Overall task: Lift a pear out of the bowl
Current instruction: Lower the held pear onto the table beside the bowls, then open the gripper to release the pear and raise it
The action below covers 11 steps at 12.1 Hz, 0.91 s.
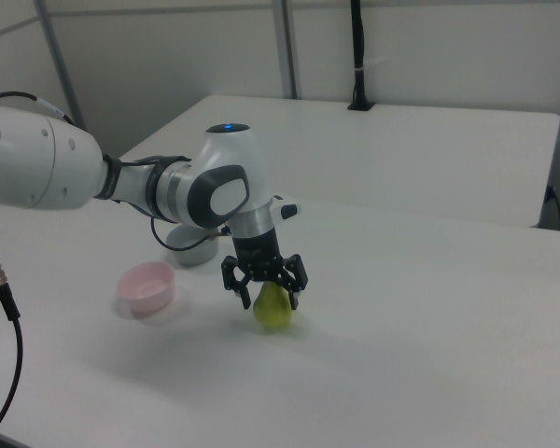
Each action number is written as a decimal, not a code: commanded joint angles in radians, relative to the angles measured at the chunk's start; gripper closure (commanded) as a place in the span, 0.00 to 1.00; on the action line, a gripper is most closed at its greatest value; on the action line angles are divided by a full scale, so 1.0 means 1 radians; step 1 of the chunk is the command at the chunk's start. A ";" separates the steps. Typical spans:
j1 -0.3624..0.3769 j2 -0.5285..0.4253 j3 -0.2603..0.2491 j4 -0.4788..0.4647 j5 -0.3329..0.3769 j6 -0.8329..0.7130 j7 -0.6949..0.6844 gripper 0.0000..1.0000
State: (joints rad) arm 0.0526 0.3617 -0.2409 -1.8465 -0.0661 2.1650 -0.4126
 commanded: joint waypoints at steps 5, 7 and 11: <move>-0.004 -0.113 -0.011 0.010 -0.001 -0.104 -0.005 0.00; -0.002 -0.129 -0.011 0.079 -0.001 -0.206 -0.005 0.00; 0.006 -0.155 -0.001 0.186 0.003 -0.327 0.049 0.00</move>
State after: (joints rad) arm 0.0452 0.2244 -0.2427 -1.7060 -0.0661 1.9065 -0.3960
